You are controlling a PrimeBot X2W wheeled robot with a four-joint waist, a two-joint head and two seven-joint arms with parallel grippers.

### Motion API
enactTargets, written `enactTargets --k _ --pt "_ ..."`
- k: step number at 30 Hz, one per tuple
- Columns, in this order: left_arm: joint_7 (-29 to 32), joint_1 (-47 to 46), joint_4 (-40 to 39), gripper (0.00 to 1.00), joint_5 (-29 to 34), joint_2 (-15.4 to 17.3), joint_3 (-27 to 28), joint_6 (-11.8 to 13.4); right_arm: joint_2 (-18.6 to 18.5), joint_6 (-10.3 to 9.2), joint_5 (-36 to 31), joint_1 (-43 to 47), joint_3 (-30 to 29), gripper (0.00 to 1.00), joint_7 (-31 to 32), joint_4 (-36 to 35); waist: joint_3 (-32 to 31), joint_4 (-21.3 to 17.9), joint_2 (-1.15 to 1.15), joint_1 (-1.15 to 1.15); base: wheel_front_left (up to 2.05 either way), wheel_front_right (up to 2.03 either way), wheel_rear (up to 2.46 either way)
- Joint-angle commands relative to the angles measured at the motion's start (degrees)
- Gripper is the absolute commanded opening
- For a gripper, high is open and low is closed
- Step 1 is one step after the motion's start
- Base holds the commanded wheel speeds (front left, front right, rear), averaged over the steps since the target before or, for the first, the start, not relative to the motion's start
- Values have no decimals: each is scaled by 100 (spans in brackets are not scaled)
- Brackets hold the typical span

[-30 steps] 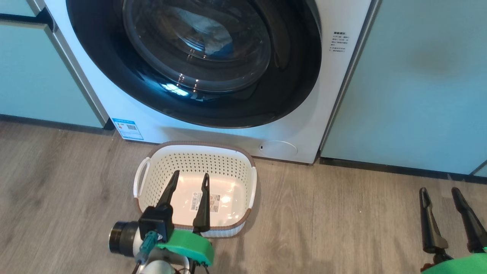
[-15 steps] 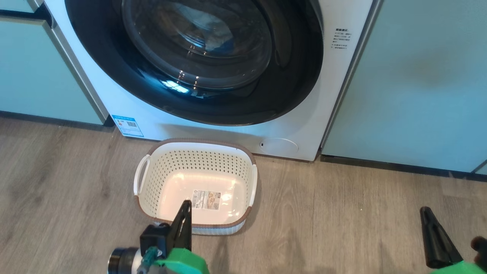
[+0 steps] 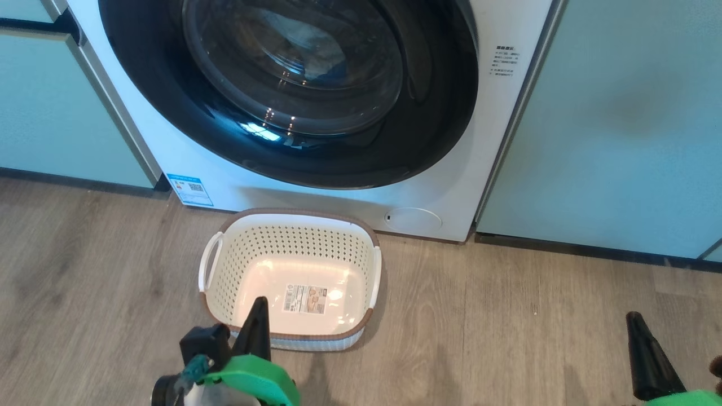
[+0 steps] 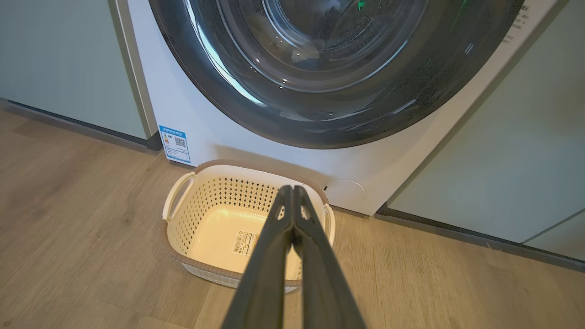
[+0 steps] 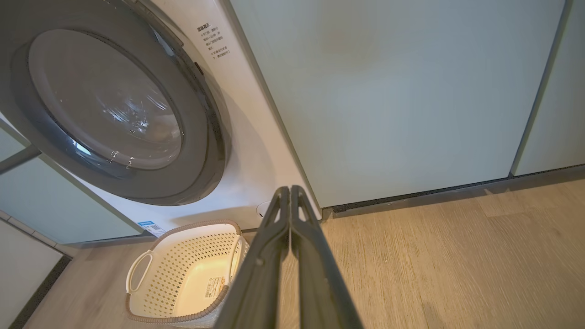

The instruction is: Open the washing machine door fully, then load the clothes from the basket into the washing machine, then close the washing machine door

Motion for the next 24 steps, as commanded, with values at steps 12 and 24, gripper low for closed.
enactTargets --k 12,24 --pt "174 -223 -134 0 -867 11 354 -161 -148 -5 936 -409 34 0 86 4 -47 4 0 0 0 0 0" --pt "324 -228 -142 0 -1559 3 586 -281 -183 -7 1669 -543 43 0 159 147 -89 6 0 0 0 0 0"
